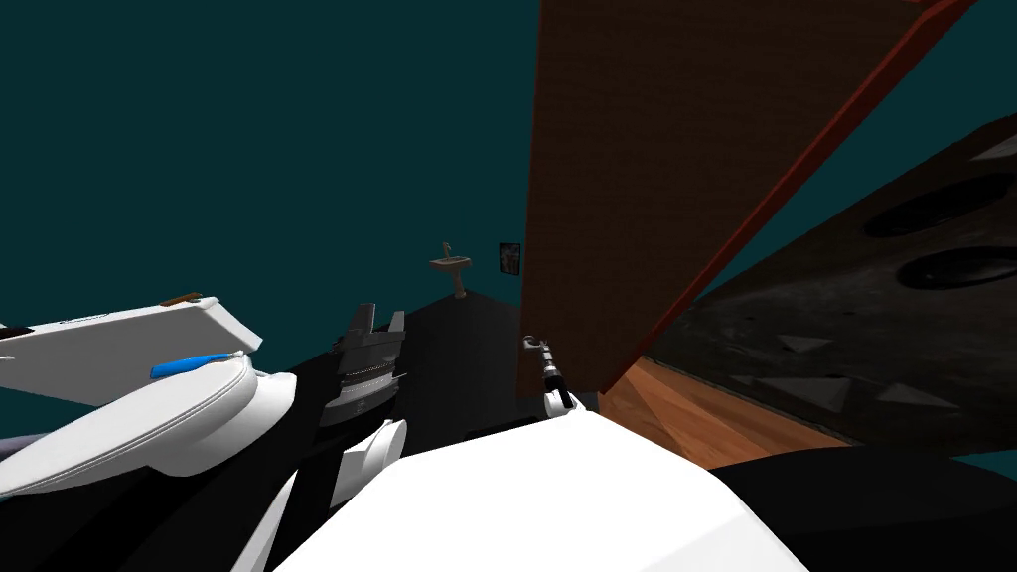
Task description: Push the door open
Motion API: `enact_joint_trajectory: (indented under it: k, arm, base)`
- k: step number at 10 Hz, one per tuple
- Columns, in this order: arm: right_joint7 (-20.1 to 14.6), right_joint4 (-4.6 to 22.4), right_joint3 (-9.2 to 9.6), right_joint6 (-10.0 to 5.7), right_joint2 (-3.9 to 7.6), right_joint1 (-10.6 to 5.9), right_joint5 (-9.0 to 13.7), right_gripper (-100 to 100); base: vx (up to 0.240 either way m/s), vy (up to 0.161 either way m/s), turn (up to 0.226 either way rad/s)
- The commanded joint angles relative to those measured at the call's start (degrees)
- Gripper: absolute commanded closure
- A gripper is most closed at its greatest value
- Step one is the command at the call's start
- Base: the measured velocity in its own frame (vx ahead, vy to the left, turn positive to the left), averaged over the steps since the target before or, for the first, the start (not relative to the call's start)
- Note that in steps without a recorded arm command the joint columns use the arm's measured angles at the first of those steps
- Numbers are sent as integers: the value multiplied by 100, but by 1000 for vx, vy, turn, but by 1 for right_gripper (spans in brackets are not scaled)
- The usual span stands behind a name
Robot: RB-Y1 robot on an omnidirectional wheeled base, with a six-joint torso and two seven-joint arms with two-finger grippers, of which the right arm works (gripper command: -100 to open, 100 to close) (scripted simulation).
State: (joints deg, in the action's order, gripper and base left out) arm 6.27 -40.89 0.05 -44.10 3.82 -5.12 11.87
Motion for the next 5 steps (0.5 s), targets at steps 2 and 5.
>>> enact_joint_trajectory:
  k: [2,5]
  arm:
    - [41,-3,-117,-19,-73,-31,56,100]
    - [56,65,-242,-33,-48,-25,113,100]
  base:
    - [155,105,-72]
    - [125,56,-52]
